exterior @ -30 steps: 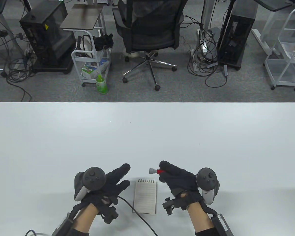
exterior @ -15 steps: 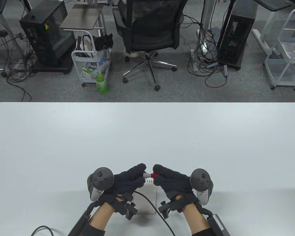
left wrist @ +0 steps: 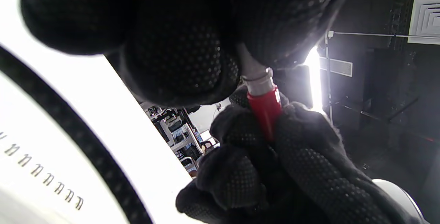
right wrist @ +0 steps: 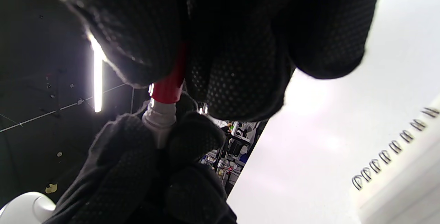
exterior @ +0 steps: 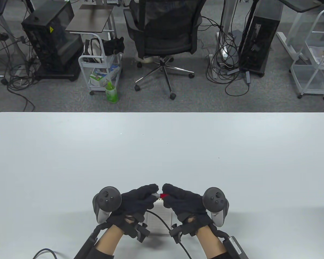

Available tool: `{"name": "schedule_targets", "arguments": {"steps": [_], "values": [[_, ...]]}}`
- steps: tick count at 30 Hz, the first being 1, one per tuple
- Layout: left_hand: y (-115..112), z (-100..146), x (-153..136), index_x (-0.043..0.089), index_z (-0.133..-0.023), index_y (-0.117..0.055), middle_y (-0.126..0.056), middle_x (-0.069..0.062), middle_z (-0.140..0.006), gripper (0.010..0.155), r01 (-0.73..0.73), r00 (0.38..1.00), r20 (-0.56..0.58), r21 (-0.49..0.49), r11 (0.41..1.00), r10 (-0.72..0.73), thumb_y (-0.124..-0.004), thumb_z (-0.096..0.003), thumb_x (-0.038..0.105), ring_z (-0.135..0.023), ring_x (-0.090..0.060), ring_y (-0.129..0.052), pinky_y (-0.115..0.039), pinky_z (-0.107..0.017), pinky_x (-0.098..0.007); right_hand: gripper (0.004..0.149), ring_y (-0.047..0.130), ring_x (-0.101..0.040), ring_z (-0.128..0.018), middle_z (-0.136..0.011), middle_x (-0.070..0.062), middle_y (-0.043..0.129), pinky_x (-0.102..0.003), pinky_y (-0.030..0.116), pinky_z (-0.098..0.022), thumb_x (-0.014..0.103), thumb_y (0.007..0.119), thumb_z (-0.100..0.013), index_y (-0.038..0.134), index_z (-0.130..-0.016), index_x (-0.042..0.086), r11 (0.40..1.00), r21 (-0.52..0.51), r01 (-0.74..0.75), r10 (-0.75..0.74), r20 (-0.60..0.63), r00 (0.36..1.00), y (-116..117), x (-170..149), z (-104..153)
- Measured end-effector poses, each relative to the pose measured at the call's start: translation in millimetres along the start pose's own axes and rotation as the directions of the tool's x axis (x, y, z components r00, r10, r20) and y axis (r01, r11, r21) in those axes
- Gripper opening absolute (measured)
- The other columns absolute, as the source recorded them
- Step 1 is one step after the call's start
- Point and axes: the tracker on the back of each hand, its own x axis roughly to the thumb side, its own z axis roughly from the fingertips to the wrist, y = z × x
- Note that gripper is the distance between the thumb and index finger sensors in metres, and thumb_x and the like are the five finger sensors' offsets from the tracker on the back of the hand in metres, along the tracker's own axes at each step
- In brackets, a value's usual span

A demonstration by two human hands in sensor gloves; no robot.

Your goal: Stamp flower pattern stamp onto notebook

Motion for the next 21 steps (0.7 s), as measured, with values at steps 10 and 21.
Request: {"name": "schedule_targets", "arguments": {"steps": [10, 21], "values": [[69, -3, -15, 0.008, -0.081, -0.086, -0.101, -0.014, -0.066, 0.05, 0.378, 0.91, -0.17, -0.038, 0.925, -0.379, -0.087, -0.0375, 0.034, -0.037, -0.026, -0.105, -0.084, -0.034, -0.05, 0.048, 0.107, -0.028, -0.044, -0.069, -0.016, 0.095, -0.052, 0.084, -0.044, 0.028, 0.093, -0.036, 0.087, -0.082, 0.016, 0.996, -0.083, -0.009, 0.007, -0.022, 1.0, -28, -6, -4], [98, -12, -60, 0.009, -0.081, -0.086, -0.101, -0.012, -0.066, 0.051, 0.806, 0.312, -0.191, -0.465, 0.366, -0.931, -0.086, -0.0373, 0.035, -0.036, -0.025, -0.103, -0.083, -0.037, -0.051, 0.048, 0.106, -0.028, -0.046, -0.069, -0.016, 0.094, -0.052, 0.084, -0.045, 0.028, 0.092, -0.036, 0.086, -0.082, 0.016, 0.992, -0.125, -0.027, 0.023, -0.032, 0.999, -38, -8, -5]]}}
